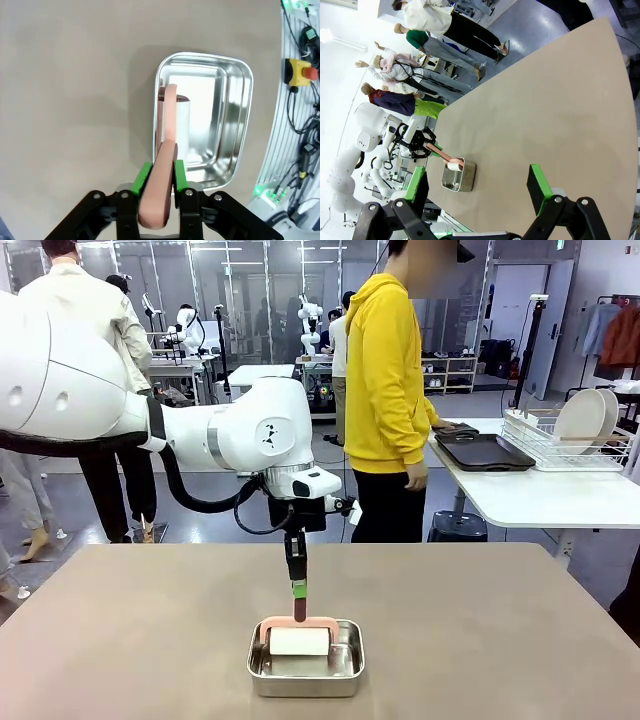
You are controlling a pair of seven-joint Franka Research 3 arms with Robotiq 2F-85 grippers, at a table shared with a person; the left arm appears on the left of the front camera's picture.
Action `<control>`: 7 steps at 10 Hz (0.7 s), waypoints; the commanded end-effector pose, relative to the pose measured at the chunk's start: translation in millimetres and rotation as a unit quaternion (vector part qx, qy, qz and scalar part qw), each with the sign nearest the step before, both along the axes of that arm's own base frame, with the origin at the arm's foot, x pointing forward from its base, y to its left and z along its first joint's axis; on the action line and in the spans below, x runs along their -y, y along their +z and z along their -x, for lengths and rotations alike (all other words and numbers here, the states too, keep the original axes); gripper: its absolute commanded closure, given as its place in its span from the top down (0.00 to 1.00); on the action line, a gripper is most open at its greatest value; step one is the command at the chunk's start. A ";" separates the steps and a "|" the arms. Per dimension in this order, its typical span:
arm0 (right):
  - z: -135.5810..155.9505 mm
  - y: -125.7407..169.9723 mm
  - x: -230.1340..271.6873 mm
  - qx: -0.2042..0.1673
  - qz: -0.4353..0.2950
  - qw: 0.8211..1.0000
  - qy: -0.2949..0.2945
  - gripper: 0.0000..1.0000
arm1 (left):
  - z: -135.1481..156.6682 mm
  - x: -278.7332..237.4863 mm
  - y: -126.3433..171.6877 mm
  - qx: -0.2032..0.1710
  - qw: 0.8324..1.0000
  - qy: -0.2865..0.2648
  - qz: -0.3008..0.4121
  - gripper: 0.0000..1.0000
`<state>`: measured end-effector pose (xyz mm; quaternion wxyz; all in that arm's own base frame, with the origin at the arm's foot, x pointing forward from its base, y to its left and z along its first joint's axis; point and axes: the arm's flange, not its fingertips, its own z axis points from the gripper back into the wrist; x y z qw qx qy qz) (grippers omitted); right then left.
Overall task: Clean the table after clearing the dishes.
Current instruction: Place the Lint Roller back on top of the Airtight Container.
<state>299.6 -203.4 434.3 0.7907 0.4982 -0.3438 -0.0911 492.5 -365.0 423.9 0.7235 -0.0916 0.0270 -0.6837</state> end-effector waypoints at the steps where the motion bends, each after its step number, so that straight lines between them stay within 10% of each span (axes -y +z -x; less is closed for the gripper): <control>1: 2.8 0.8 0.7 0.006 0.003 1.000 0.007 1.00 | -3.3 -4.5 8.3 0.008 1.000 -0.009 0.012 0.58; 2: 2.8 0.8 0.7 0.006 0.003 1.000 0.007 1.00 | -4.3 -6.0 10.6 0.009 1.000 -0.009 0.014 0.83; 4: 2.8 0.8 0.7 0.006 0.003 1.000 0.007 1.00 | -2.4 -5.8 16.6 0.012 1.000 -0.017 0.017 1.00; 7: 2.8 0.8 0.7 0.006 0.003 1.000 0.007 1.00 | 0.4 -9.6 24.1 0.012 1.000 -0.016 0.023 0.98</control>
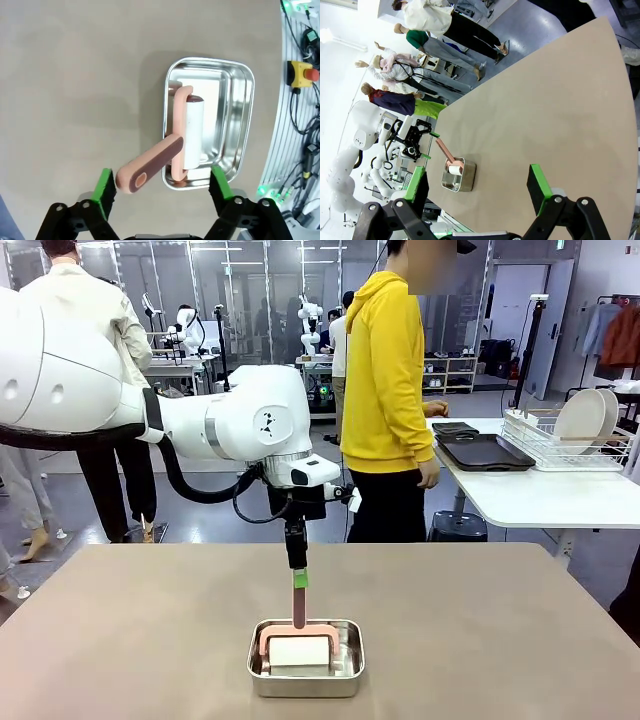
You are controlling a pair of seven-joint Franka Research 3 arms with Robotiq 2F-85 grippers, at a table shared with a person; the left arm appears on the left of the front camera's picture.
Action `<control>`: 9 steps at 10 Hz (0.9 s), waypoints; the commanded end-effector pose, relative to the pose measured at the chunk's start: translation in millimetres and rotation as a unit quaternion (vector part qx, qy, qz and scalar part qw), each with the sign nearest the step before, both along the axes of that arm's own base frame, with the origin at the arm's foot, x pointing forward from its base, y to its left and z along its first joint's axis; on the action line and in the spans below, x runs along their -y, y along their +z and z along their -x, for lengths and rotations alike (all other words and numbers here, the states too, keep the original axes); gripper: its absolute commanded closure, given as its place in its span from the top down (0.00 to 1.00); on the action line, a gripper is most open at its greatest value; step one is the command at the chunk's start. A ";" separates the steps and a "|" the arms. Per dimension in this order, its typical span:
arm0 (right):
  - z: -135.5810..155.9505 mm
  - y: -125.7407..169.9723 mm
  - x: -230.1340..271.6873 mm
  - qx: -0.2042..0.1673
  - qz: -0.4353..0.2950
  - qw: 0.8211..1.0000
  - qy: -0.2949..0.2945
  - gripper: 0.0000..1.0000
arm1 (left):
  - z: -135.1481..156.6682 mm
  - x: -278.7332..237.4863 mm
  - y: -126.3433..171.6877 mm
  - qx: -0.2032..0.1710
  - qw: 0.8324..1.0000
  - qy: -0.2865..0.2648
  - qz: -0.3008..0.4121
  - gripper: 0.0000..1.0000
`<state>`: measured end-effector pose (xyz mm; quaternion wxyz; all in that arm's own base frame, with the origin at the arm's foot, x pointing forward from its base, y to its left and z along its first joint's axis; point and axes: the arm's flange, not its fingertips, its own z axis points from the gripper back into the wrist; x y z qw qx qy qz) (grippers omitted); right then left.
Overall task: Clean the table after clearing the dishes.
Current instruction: Place the Lint Roller back on top of the Airtight Container.
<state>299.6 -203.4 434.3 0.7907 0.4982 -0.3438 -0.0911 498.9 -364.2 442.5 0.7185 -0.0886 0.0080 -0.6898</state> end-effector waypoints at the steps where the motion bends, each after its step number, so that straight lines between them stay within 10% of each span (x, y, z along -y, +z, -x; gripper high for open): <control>1: 2.8 0.8 0.7 0.006 0.003 1.000 0.007 1.00 | 8.5 -10.4 7.3 -0.003 1.000 -0.005 0.010 1.00; 9: 2.8 0.8 0.7 0.006 0.003 1.000 0.007 1.00 | 0.2 -2.3 6.4 0.004 1.000 0.003 0.002 1.00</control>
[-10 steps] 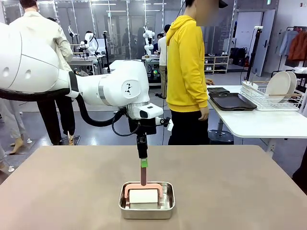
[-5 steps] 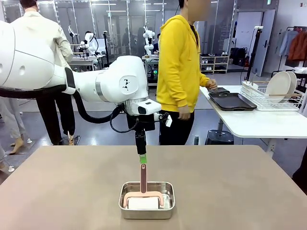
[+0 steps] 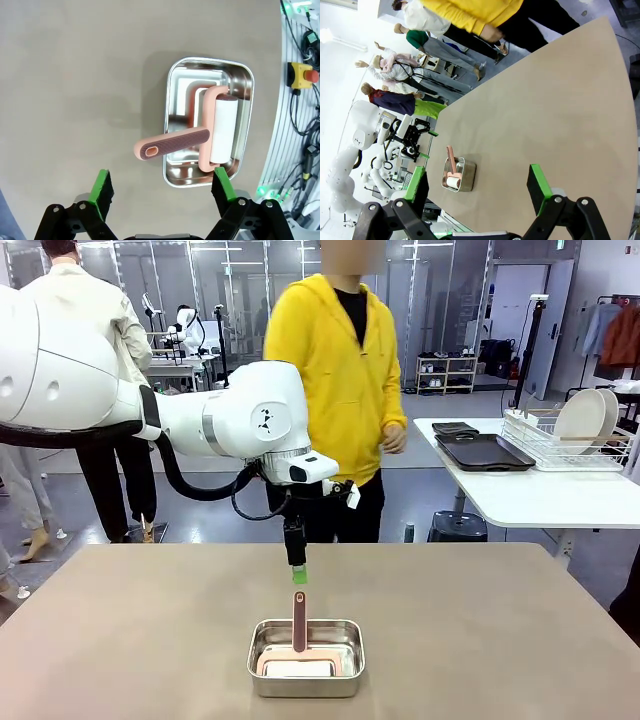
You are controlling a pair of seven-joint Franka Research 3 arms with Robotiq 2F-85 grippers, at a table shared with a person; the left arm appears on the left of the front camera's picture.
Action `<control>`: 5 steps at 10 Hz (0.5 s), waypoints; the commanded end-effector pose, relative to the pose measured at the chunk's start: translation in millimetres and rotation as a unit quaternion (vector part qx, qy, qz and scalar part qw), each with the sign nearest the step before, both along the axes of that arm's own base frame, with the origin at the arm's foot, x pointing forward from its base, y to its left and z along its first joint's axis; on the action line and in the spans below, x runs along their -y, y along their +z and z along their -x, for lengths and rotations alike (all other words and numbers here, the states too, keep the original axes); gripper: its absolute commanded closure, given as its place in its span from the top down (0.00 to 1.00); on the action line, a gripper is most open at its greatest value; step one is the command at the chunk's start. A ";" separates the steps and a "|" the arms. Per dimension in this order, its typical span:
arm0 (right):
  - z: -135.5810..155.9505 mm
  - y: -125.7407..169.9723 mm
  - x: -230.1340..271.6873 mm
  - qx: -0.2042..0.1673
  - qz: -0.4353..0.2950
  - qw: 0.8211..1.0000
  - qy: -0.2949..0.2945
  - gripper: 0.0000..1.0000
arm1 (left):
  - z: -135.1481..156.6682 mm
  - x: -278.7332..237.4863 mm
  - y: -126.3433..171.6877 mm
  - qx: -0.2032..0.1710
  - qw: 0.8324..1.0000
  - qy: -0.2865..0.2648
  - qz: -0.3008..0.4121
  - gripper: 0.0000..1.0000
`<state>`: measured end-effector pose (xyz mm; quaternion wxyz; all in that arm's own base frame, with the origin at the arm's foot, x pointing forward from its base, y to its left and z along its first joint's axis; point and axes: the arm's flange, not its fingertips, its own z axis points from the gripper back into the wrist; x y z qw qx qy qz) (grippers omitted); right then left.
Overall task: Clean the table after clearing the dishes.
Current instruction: Place the Lint Roller back on top of the Airtight Container.
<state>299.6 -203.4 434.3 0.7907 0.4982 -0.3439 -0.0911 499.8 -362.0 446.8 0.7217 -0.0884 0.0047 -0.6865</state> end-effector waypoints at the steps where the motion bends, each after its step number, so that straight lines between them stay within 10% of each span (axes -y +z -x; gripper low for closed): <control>1: 2.8 0.8 0.7 0.006 0.003 1.000 0.007 1.00 | 1.1 0.0 2.1 0.002 1.000 -0.002 0.000 1.00; 5: 2.8 0.8 0.7 0.006 0.003 1.000 0.007 1.00 | 1.1 0.0 2.1 0.002 1.000 -0.002 0.000 1.00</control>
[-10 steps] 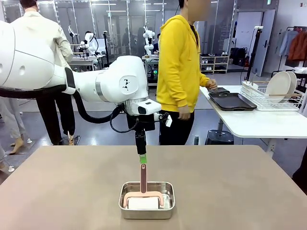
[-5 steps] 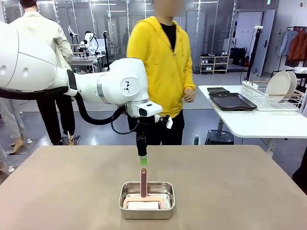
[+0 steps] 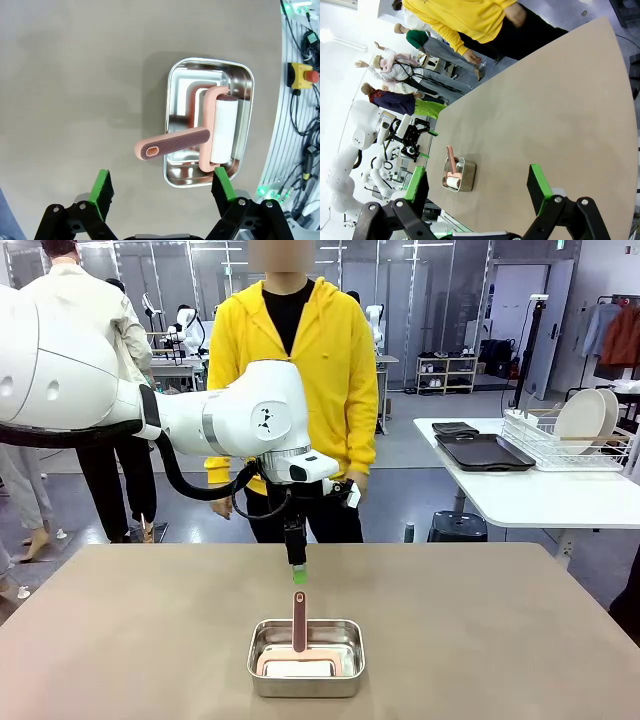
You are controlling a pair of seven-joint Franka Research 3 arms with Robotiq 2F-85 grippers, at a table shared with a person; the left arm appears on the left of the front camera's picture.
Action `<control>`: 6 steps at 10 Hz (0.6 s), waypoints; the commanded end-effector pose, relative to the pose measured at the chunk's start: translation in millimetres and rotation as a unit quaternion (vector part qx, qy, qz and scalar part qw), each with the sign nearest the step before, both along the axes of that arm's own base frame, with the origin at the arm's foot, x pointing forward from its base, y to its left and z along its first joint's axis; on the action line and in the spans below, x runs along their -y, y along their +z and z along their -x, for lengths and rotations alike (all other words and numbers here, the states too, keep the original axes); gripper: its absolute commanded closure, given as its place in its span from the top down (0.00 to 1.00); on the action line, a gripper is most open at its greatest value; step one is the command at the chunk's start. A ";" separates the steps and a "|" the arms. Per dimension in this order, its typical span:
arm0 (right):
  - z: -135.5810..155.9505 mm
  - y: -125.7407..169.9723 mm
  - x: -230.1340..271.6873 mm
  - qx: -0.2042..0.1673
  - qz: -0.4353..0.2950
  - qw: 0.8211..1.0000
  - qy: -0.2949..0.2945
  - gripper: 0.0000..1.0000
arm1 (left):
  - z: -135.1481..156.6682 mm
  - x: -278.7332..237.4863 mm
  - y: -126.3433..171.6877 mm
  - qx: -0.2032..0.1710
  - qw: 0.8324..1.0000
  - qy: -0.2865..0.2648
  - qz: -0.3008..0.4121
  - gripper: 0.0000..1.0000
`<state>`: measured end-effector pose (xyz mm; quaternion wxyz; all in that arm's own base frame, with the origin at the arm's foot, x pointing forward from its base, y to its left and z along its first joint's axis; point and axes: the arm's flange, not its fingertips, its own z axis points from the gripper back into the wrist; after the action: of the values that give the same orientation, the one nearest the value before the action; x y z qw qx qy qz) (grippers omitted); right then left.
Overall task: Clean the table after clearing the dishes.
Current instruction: Place the Lint Roller back on top of the Airtight Container.
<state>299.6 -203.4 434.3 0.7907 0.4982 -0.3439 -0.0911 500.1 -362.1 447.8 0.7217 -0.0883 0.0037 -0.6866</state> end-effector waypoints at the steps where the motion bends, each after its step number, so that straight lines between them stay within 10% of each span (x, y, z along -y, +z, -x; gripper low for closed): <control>1: 2.8 0.8 0.7 0.006 0.003 1.000 0.007 1.00 | 0.0 0.0 0.0 0.000 1.000 0.000 0.000 1.00; 4: 2.8 0.8 0.7 0.006 0.003 1.000 0.007 1.00 | -27.4 -76.7 51.0 -0.123 0.966 0.169 0.153 1.00; 6: 2.8 0.8 0.7 0.006 0.003 1.000 0.007 1.00 | -23.6 -144.1 71.3 -0.202 0.912 0.259 0.248 1.00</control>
<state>299.5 -203.6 434.4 0.7906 0.4982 -0.3442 -0.0913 540.6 -246.5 517.8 0.7996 -0.3461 -0.0200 -0.4904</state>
